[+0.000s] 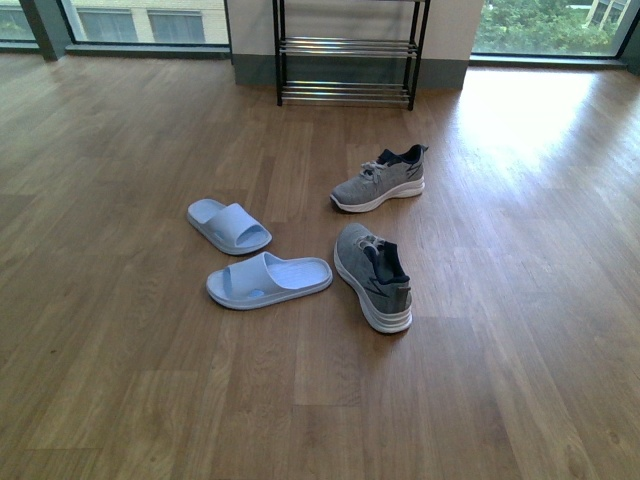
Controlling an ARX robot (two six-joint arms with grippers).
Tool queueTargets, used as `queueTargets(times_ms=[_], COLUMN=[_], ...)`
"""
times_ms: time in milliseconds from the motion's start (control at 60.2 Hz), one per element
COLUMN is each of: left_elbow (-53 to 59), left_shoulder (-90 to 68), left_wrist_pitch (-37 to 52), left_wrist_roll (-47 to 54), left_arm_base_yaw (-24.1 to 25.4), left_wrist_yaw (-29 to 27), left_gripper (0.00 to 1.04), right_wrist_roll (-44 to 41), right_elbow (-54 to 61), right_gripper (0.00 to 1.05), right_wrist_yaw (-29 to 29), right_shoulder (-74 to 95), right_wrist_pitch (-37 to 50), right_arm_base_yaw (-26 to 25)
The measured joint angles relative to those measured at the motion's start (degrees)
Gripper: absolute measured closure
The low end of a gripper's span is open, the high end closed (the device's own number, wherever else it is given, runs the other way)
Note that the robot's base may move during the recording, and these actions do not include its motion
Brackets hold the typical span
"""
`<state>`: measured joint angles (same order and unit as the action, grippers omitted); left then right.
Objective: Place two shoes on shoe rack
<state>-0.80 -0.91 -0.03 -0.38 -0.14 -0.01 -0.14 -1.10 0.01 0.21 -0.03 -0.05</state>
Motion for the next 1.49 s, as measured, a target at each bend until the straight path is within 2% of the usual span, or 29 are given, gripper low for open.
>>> queueTargets(times_ms=[1494], left_elbow=[0.00], left_shoulder=[0.00], left_wrist_pitch=[0.00], left_wrist_roll=[0.02], left_arm_base_yaw=[0.00], left_wrist_yaw=[-0.09], left_gripper=[0.09], right_wrist_roll=[0.00], right_elbow=[0.00], right_gripper=[0.09], right_wrist_yaw=[-0.04], right_shoulder=[0.00], right_wrist_pitch=[0.00], right_arm_base_yaw=[0.00])
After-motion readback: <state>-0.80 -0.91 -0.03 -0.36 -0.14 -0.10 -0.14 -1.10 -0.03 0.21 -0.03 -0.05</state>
